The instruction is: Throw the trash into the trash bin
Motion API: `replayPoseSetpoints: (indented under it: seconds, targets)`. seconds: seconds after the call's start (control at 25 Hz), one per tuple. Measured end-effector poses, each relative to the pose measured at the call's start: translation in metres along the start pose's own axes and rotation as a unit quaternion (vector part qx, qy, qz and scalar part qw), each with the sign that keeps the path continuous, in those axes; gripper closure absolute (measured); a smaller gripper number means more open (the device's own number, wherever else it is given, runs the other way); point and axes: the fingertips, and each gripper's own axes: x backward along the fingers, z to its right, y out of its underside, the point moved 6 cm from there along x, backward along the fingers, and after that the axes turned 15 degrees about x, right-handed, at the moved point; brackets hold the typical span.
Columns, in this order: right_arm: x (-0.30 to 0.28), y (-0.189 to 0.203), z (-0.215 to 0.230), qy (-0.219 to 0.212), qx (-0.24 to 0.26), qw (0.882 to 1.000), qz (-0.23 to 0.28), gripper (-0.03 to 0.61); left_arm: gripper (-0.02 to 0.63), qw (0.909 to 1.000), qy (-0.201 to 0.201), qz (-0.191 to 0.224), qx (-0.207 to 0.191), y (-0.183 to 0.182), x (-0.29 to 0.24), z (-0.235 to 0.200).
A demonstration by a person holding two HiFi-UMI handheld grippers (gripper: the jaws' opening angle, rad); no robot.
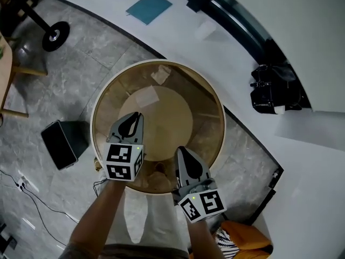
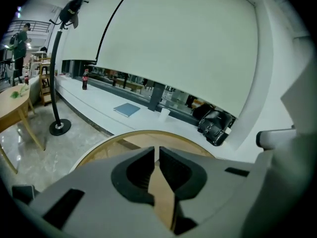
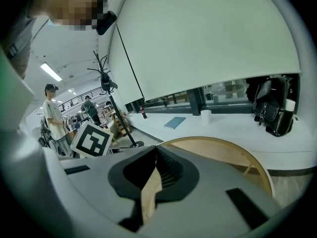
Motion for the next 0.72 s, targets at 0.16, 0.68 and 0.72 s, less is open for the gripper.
replayPoseSetpoints:
  seconds: [0.16,0.68,0.72]
  targets:
    - [0.0,0.002,0.009,0.001,-0.006,1.0,0.002,0.56,0.51,1.0,-0.003,-0.004,-0.006,-0.002,-0.01,0.003]
    - [-0.004,0.009,0.016,0.004,-0.015,1.0,0.0,0.56,0.296,0.9977,0.005,-0.042,-0.053,0.007,-0.035,-0.008]
    - [-0.004,0.011,0.016,0.004,-0.016,1.0,-0.001,0.56,0.296,0.9974,0.003,-0.043,-0.057,0.008,-0.038,-0.011]
